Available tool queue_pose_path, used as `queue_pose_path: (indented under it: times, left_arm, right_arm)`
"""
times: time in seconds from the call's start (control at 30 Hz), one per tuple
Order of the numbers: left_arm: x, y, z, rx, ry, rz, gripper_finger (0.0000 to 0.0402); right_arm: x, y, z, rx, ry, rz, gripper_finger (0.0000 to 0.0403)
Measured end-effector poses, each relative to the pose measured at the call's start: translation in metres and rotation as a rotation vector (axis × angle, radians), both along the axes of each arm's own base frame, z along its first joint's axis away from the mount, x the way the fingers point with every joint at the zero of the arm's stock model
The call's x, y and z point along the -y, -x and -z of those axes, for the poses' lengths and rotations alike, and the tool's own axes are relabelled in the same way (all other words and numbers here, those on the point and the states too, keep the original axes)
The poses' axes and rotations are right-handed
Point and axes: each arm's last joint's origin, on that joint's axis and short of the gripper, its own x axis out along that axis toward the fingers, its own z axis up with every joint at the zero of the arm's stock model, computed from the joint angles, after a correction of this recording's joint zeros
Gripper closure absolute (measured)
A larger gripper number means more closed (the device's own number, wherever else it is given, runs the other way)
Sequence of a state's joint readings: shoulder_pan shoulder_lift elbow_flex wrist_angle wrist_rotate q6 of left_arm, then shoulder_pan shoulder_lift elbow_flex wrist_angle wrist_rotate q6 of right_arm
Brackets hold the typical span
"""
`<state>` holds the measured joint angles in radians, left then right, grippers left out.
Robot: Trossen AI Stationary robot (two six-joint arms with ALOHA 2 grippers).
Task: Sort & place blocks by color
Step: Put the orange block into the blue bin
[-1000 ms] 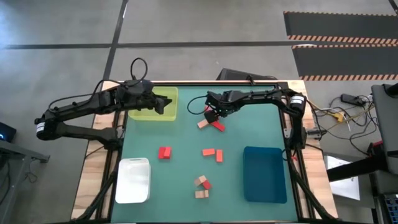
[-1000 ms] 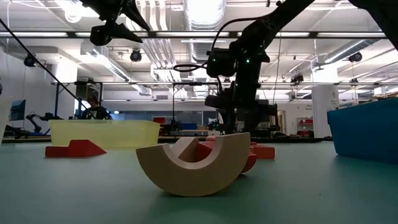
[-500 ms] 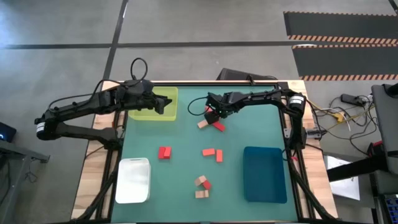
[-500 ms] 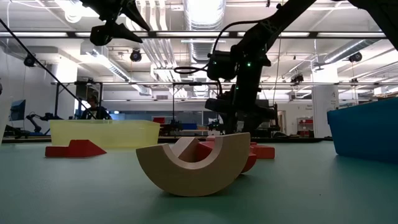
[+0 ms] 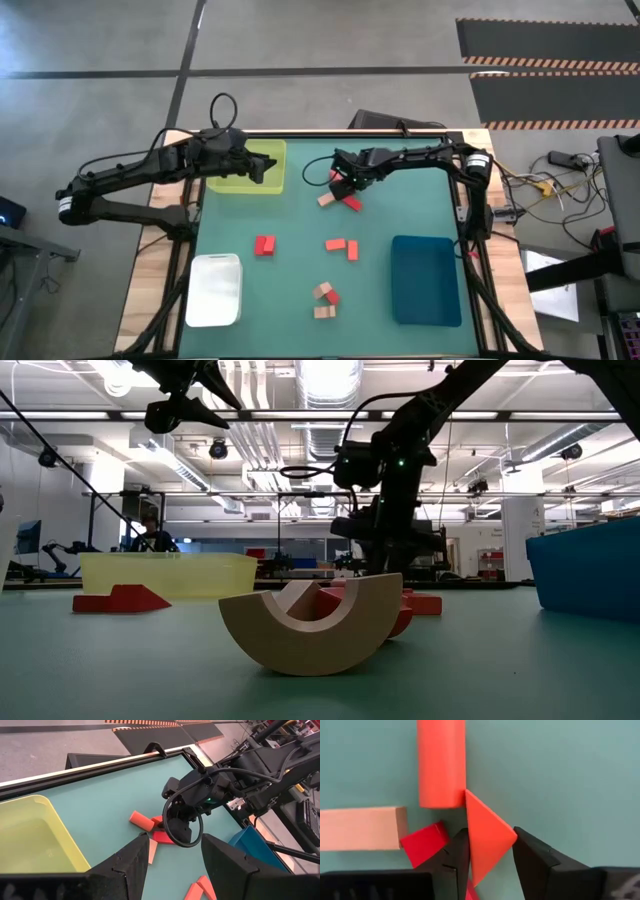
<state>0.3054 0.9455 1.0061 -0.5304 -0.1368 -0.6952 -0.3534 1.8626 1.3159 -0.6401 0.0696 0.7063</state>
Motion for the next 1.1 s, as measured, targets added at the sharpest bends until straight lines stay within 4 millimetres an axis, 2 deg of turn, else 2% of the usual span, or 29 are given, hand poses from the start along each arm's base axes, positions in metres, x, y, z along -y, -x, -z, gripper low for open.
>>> queue_pose_path:
  times: [0.1, 0.3, 0.6, 0.9, 1.1]
  left_arm:
    - [0.0, 0.0, 0.0, 0.0, 0.0, 0.0, 0.0237]
    - [0.0, 0.0, 0.0, 0.0, 0.0, 0.0, 0.0237]
    - [0.0, 0.0, 0.0, 0.0, 0.0, 0.001, 0.0237]
    - [0.0, 0.0, 0.0, -0.001, -0.002, 0.002, 0.0237]
    - [0.0, 0.0, 0.0, -0.001, -0.002, 0.002, 0.0237]
  right_arm:
    - [-0.001, 0.004, -0.005, -0.013, -0.004, 0.0, 0.0305]
    - [-0.002, 0.012, -0.028, 0.006, 0.011, 0.005, 0.0319]
    - [-0.015, 0.035, -0.082, 0.091, 0.02, -0.034, 0.0324]
    - [-0.057, 0.068, -0.151, 0.277, 0.022, -0.198, 0.0331]
    - [-0.095, 0.087, -0.175, 0.337, -0.021, -0.216, 0.0331]
